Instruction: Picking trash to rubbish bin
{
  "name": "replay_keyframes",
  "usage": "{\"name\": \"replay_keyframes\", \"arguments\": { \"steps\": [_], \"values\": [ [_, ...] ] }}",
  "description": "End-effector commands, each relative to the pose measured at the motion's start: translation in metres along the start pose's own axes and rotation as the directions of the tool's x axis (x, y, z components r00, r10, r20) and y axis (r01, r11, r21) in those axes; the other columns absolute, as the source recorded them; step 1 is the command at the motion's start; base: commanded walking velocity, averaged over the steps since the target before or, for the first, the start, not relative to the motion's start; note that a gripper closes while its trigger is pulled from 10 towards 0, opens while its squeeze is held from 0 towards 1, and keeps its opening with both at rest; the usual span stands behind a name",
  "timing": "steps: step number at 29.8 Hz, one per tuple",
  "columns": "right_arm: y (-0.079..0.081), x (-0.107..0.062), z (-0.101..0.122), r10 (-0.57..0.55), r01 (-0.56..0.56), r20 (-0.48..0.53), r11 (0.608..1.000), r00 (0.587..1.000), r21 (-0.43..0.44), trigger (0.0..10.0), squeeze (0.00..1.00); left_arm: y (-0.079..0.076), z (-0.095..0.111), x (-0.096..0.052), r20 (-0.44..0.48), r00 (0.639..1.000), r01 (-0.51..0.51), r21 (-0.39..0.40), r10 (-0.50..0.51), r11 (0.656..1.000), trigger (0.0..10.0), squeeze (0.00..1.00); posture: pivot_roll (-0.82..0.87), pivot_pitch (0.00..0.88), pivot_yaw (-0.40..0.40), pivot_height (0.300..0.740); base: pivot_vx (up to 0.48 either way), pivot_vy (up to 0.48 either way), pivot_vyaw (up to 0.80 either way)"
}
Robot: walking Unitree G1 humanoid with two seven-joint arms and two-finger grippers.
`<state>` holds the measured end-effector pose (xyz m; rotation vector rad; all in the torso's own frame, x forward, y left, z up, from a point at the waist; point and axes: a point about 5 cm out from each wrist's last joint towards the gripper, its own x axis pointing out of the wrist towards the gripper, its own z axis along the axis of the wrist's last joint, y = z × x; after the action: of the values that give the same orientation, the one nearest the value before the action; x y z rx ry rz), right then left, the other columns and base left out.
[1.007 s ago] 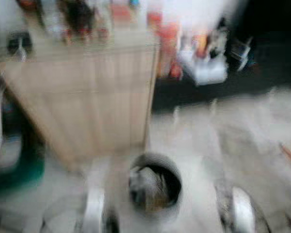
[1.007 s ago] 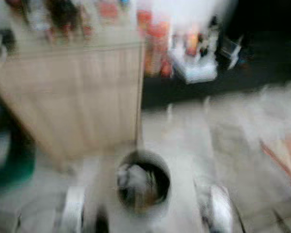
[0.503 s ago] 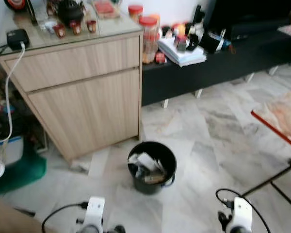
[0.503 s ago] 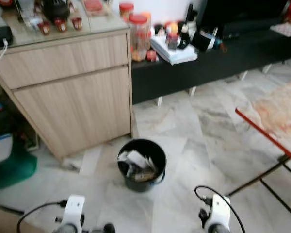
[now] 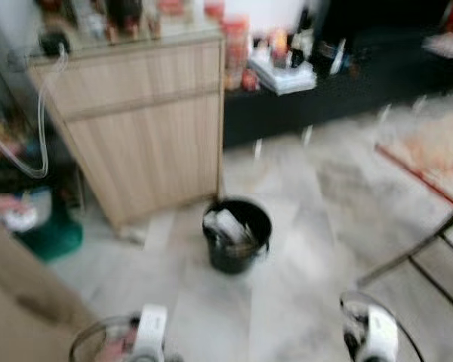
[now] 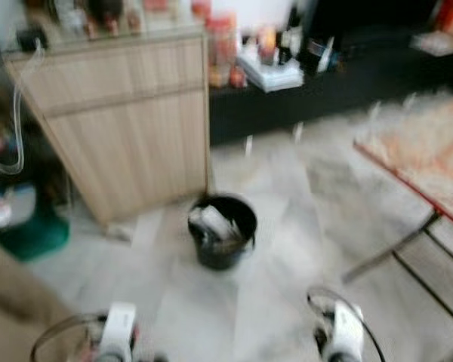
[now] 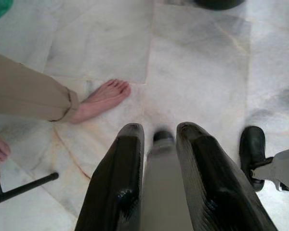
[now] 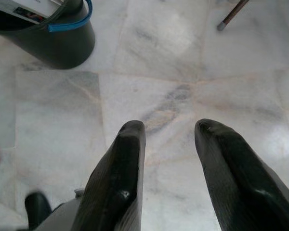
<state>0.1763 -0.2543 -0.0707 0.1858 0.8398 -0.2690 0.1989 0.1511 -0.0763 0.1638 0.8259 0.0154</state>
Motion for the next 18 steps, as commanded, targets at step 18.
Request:
{"name": "replay_keyframes", "arguments": {
  "steps": [18],
  "values": [
    [-0.0051,-0.0018,-0.0047,-0.028,0.029,-0.014,0.999,1.000,0.019,10.0,0.00,0.0042,-0.0055,-0.0007,-0.023,1.000,-0.009,0.017,0.009,1.000,10.0,0.00,-0.10,0.072,-0.087,0.740,0.000,0.000,-0.25]
  ]
}}
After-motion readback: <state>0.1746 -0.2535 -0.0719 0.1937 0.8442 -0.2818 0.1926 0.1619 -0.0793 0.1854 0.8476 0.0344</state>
